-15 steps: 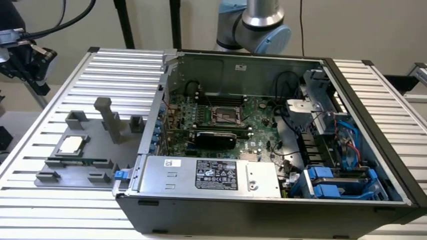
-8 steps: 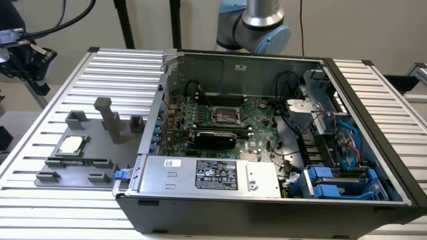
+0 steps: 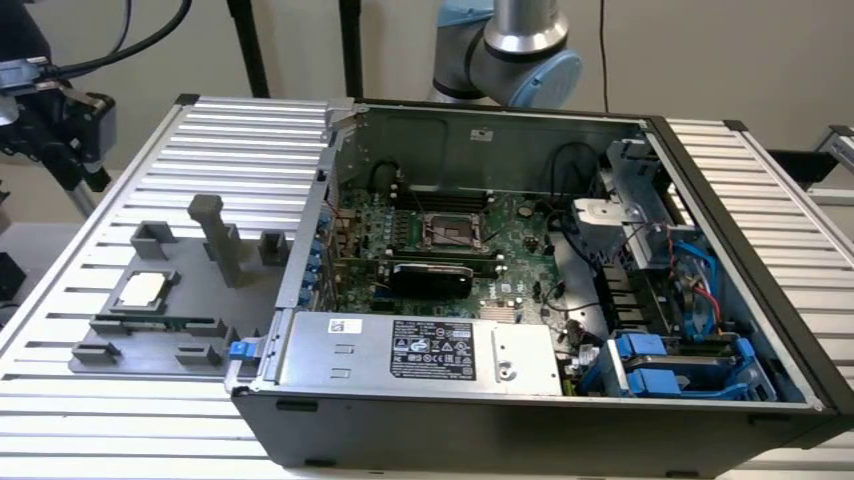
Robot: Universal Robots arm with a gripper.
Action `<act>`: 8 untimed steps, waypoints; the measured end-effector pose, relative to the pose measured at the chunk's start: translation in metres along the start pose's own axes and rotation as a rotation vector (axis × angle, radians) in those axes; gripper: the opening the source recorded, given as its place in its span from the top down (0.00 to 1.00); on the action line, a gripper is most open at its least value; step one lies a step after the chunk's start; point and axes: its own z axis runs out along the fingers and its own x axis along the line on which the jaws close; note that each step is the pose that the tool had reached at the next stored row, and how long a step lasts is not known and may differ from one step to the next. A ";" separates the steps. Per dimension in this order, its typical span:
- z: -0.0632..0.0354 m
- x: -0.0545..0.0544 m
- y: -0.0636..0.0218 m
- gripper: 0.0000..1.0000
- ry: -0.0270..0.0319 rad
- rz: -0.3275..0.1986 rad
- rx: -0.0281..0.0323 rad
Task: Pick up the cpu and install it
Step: 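Pick up the cpu and move it towards the insertion slot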
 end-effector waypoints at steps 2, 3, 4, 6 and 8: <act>0.0000 0.000 0.0000 0.58 0.0000 0.000 0.0000; 0.0000 0.000 0.0000 0.53 0.0000 0.000 0.0000; 0.0000 0.000 0.0000 0.53 0.0000 0.000 0.0000; 0.0000 0.000 0.0000 0.41 0.0000 0.000 0.0000; 0.0009 0.000 0.0000 0.35 -0.0001 0.000 0.0000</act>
